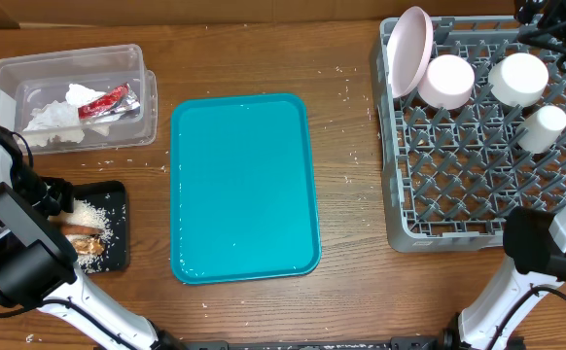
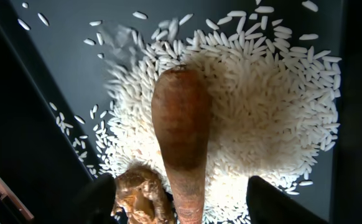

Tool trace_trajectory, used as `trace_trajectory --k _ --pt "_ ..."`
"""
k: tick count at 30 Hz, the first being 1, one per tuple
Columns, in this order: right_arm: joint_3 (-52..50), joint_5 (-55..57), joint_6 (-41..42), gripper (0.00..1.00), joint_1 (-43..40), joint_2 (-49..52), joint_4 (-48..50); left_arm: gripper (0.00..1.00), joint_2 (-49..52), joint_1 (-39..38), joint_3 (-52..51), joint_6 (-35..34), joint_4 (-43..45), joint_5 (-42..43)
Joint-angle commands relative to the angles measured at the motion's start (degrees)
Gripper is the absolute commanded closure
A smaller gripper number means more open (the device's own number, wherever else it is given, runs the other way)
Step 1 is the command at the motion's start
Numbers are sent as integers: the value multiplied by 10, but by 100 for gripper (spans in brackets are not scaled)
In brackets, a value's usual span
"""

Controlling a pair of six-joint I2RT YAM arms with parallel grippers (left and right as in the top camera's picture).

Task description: Sort waste into correct bins and load items into the dishwasher

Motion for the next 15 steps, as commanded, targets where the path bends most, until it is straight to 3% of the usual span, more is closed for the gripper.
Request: trace_trajectory --k 1,8,15 --pt "4 -3 -2 0 0 -11 1 29 -16 3 12 14 -4 24" --pt "4 -3 -2 0 0 -11 1 28 -56 -2 119 70 -41 124" --pt "4 -3 -2 0 0 -11 1 28 -225 -57 163 132 -36 183"
